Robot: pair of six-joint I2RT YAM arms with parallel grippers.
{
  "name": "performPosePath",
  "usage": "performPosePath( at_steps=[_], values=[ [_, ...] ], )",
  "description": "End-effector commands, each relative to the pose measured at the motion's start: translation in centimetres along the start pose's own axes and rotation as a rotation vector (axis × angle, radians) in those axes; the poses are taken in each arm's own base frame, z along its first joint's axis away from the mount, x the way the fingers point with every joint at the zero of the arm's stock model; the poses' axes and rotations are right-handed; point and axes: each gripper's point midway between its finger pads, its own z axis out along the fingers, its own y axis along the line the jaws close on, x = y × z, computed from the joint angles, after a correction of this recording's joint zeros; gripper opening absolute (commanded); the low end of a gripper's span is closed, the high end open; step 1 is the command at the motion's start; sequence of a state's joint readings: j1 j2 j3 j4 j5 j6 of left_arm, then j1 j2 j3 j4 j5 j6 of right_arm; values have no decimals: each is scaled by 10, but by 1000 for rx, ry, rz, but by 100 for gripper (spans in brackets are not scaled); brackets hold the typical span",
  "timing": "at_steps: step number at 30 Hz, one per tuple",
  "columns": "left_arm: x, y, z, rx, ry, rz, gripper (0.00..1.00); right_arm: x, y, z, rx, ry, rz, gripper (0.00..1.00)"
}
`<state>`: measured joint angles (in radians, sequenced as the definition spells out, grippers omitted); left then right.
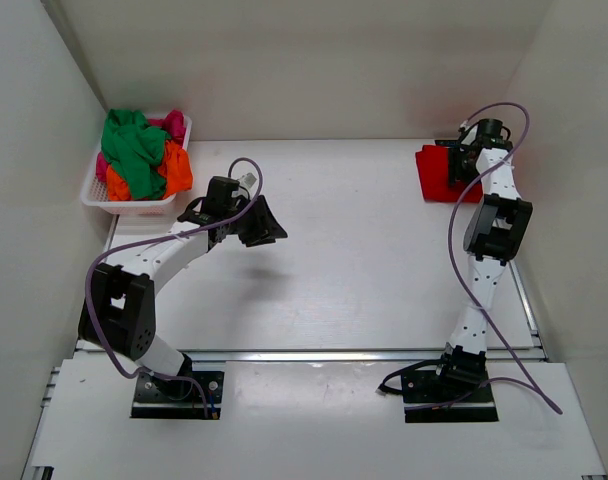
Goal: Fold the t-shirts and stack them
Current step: Put the neatly folded tshirt into the corner of the board with the right arm
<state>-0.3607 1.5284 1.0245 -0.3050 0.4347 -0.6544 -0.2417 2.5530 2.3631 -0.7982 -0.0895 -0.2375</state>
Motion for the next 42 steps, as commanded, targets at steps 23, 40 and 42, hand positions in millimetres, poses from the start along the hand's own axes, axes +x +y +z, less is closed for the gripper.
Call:
performPosePath(
  at_steps=[23,40,42],
  values=[
    [9,-34,-38,111,-93,50,55,-43,41,-217,232,-298,51,99],
    [40,19,-79,-51,-133,61,87,117,198,-263,-296,-126,94,99],
    [33,29,-78,-91,-96,98,99,124,197,-264,-300,-118,100,99]
  ],
)
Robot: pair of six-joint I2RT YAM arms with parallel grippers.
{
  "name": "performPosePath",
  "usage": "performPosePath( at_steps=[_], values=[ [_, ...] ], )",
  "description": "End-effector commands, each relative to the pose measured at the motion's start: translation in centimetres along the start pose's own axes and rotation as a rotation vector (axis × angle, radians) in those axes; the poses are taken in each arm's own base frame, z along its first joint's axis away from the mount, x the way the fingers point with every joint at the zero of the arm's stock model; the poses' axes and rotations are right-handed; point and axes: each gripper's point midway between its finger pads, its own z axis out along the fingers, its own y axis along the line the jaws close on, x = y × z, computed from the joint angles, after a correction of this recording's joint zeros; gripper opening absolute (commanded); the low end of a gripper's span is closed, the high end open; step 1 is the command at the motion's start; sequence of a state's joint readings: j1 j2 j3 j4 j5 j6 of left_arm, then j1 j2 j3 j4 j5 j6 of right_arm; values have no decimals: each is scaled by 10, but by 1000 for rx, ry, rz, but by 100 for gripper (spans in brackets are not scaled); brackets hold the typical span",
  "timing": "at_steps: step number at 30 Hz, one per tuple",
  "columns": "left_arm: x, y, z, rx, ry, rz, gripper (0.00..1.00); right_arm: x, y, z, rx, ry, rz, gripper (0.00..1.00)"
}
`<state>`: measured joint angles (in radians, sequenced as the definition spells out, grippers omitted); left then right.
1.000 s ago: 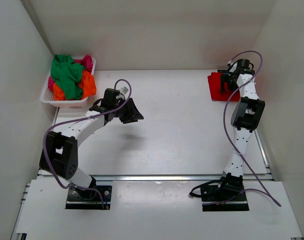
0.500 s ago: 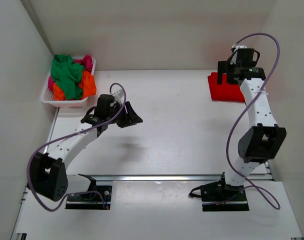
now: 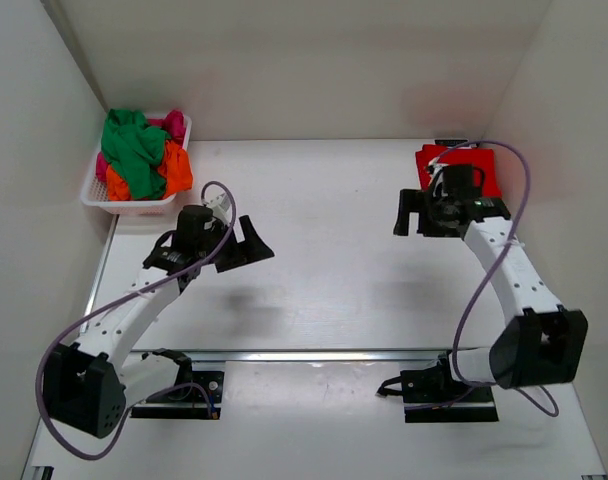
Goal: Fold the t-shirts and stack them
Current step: Put the neatly folded tshirt into the corner of the board with the right arm
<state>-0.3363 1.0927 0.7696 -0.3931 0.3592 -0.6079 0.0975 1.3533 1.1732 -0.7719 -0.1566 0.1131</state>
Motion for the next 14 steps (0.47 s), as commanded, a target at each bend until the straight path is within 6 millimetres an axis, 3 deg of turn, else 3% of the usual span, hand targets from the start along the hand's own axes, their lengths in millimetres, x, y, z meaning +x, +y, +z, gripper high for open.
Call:
performPosePath(
  at_steps=[1,3,6,10,13,14],
  values=[
    [3,31,2,-121,96,29,96,-18,7,-12,-47,-107,15,99],
    [-5,49,2,-241,149,108,99,-9,11,-11,-52,-80,1,99],
    [-19,51,2,-321,180,205,99,-2,9,-11,-36,-75,0,99],
    [-20,46,-4,-298,151,213,99,8,2,-10,-33,-69,10,99],
    [-5,40,-5,-223,164,253,98,11,-1,-7,-19,-63,6,99],
    [-11,39,-5,-212,141,251,99,9,-1,-6,-20,-66,7,99]
  ],
)
